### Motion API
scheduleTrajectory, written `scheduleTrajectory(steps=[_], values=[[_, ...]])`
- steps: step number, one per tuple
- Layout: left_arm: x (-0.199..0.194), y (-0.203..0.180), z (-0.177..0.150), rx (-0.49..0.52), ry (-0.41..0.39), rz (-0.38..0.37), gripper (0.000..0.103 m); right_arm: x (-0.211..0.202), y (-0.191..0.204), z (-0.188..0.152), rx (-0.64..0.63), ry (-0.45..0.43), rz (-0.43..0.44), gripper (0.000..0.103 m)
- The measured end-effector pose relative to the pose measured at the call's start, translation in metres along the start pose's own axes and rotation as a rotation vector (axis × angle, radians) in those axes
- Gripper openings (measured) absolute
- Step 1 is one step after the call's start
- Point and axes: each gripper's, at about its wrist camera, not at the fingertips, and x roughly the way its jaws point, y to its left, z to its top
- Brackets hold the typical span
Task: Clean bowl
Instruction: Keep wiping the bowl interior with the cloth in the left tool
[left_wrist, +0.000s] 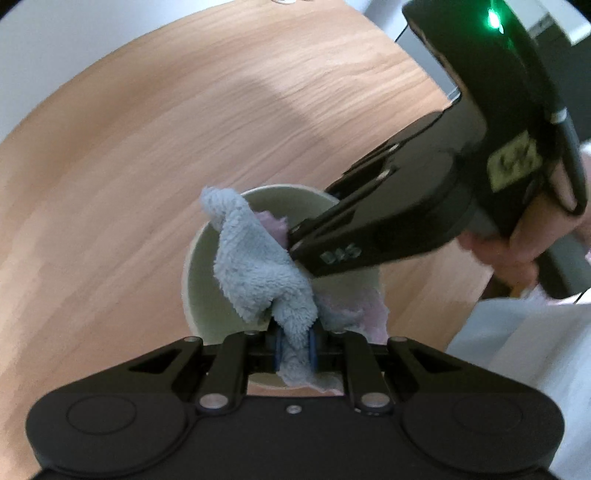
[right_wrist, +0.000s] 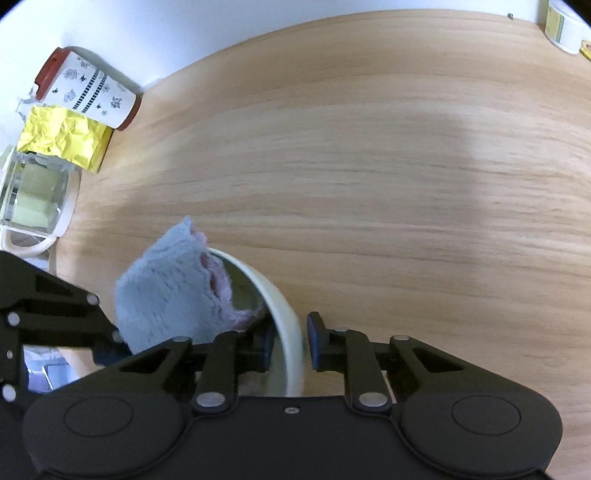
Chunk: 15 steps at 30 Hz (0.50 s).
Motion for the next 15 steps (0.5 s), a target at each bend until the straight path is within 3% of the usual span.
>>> scheduleTrajectory(steps=[5,9,15], values=[[0.001,0.006,-0.004,-0.114,-0.083,-0.073,0.013,-0.003,-0.005,-0.003,0.049,0.004,0.017,0.020],[0.003,0.013,-0.012,-0.267,-0.198,-0.114,0.013,0.000,-0.007,-0.004,0.090,0.015,0.025,0.019],[0.015,0.007,-0.016,-0.292,-0.222,-0.068,0.013,0.003,-0.006,-0.003,0.099,0.025,0.017,0.020]])
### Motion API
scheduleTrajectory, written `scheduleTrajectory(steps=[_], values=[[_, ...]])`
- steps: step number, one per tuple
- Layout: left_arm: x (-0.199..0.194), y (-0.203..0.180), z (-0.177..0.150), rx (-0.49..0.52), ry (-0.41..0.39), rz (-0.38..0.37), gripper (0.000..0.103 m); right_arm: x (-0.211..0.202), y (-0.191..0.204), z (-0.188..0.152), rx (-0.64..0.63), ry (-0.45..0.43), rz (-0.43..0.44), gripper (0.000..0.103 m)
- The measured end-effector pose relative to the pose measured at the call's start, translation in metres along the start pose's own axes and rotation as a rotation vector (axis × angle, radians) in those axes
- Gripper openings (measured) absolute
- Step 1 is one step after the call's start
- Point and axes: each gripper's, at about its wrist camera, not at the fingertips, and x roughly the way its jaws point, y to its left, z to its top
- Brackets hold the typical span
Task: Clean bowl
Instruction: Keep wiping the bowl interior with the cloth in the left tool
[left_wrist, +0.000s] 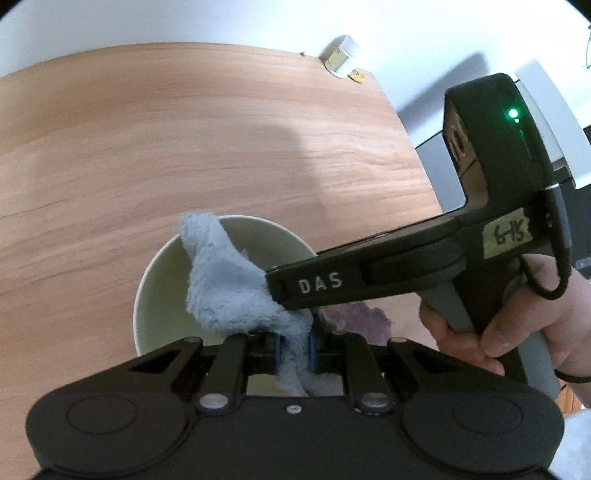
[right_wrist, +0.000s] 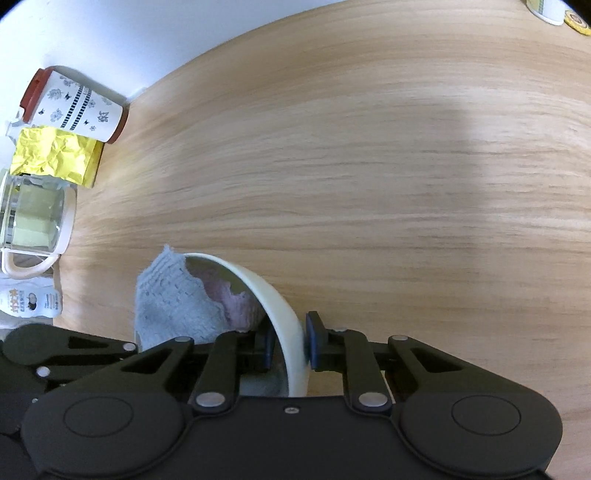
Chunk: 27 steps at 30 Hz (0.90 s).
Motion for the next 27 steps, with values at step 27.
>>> scheduleTrajectory(steps=[27], values=[[0.006,-0.029,-0.006,0.360,0.082,0.376,0.012,-0.003,0.023,-0.009,-0.186,-0.015,-0.138,0.022]])
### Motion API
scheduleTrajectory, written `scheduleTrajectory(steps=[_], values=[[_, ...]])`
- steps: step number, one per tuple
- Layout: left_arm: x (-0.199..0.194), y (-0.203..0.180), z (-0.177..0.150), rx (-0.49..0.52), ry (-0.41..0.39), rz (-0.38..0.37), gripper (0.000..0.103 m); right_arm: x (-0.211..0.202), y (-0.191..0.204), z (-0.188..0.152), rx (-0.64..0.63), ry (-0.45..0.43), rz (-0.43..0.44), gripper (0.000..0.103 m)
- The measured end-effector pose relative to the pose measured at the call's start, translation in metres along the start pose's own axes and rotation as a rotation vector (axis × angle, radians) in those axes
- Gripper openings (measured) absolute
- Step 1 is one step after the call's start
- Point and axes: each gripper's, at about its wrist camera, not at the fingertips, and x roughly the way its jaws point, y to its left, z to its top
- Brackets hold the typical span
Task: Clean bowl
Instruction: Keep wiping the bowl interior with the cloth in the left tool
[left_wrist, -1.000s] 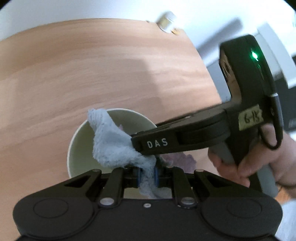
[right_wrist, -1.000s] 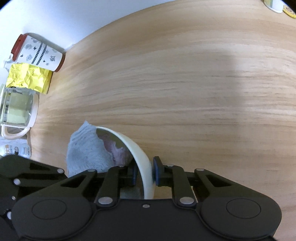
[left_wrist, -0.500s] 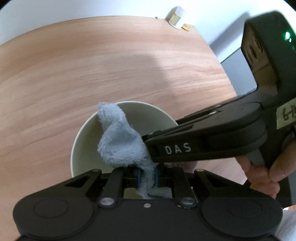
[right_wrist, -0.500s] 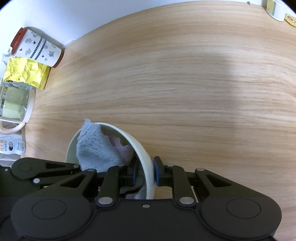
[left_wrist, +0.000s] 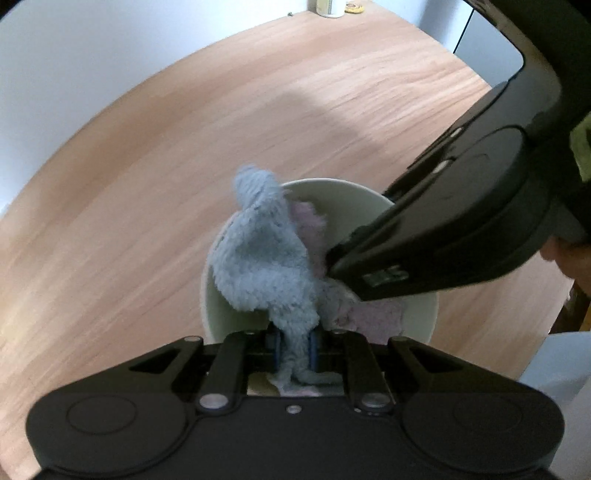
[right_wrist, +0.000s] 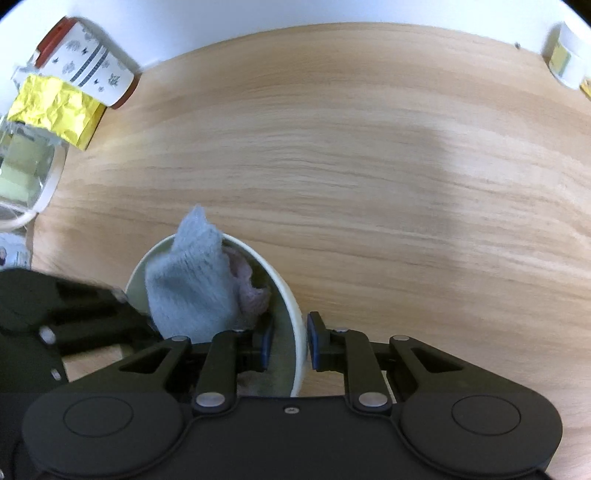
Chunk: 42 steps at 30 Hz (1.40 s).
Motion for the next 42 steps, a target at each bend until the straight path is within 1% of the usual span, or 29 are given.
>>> scheduleTrajectory(steps=[2,5,10,13,14,17,20,27,28,31,36,40,42], values=[[-0.007,0.001,-0.003,0.029,-0.003,0.012,0.012,0.000,-0.001,0.000,-0.005,0.008,0.005,0.022],[-0.011,0.002,-0.006,0.039,-0.006,0.013,0.012,0.000,-0.001,0.001,-0.010,0.010,0.007,0.022],[-0.020,-0.001,-0.009,0.098,-0.026,0.054,0.012,-0.002,0.000,0.000,-0.029,0.011,-0.005,0.022],[-0.021,0.001,-0.003,0.099,-0.034,0.061,0.012,-0.003,0.000,-0.001,-0.034,0.012,-0.012,0.022],[-0.022,0.002,-0.001,0.098,-0.037,0.064,0.012,-0.003,0.001,-0.001,-0.037,0.013,-0.017,0.024],[-0.030,0.002,-0.001,0.110,-0.052,0.078,0.012,-0.003,0.000,-0.001,-0.036,0.015,-0.017,0.024],[-0.037,0.003,-0.005,0.111,-0.051,0.071,0.012,-0.004,0.000,-0.001,-0.036,0.017,-0.018,0.024],[-0.007,-0.010,0.004,0.154,-0.029,0.080,0.012,-0.003,0.002,-0.002,-0.025,0.015,-0.019,0.024],[-0.008,-0.010,0.003,0.157,-0.028,0.080,0.012,-0.003,0.002,-0.002,-0.023,0.013,-0.019,0.024],[0.002,-0.016,0.004,0.197,-0.028,0.082,0.012,-0.003,0.002,-0.003,-0.020,0.006,-0.016,0.024],[0.009,-0.017,0.005,0.204,-0.053,0.056,0.012,-0.002,0.002,-0.006,-0.031,-0.006,-0.006,0.024],[0.015,-0.018,0.005,0.209,-0.075,0.035,0.012,-0.005,0.002,-0.006,-0.049,-0.004,-0.015,0.024],[0.014,-0.014,0.001,0.210,-0.123,0.023,0.012,-0.005,0.003,-0.007,-0.060,-0.006,-0.019,0.024]])
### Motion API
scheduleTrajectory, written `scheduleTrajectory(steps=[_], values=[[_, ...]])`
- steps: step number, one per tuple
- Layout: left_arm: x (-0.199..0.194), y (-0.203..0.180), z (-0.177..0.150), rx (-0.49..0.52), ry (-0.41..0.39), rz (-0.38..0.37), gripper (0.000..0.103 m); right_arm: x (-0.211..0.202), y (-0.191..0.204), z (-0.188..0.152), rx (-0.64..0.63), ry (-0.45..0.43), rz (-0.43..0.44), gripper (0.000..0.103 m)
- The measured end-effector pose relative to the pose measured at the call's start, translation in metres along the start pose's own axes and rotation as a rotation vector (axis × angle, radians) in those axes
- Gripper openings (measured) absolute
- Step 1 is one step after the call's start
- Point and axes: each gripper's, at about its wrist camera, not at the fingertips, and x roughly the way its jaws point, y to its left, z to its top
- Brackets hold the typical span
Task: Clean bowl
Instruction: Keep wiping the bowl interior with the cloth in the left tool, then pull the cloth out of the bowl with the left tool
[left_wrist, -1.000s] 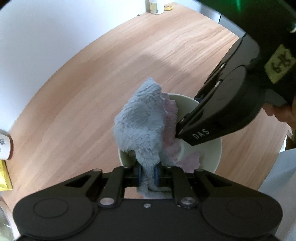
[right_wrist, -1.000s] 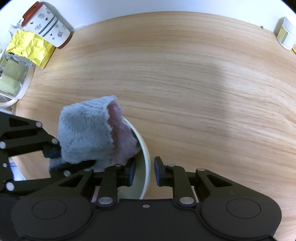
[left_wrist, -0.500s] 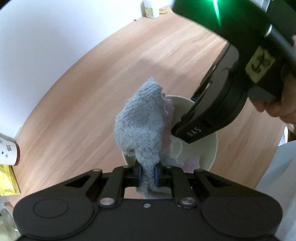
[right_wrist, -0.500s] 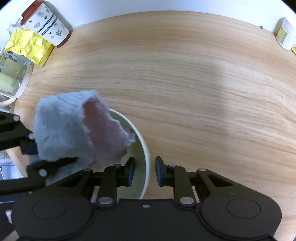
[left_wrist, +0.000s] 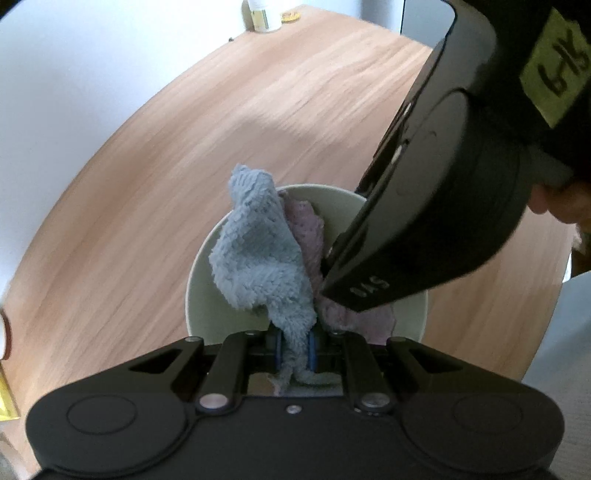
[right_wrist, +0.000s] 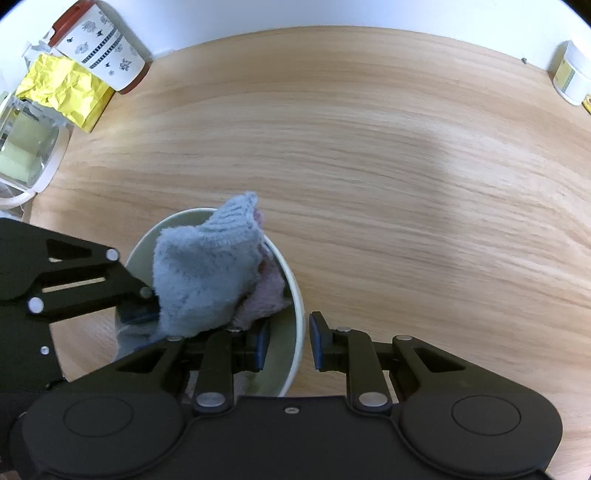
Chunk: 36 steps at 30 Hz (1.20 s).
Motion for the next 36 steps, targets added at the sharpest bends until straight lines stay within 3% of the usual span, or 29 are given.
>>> scheduleTrajectory(steps=[14,28,30,36], values=[[-0.018,0.027,-0.009,-0.049,-0.064,0.017,0.011,-0.007,0.001,-0.006,-0.072,-0.012,0.001,0.023],[-0.043,0.030,-0.005,-0.031,-0.048,0.048,0.012,-0.011,0.001,-0.009,-0.078,-0.017,0.001,0.021],[-0.050,0.034,-0.005,-0.061,-0.027,0.077,0.012,-0.011,0.004,-0.008,-0.084,-0.017,-0.005,0.021],[-0.061,0.042,-0.012,-0.139,-0.026,0.062,0.012,-0.009,0.009,-0.004,-0.085,-0.017,-0.013,0.022]])
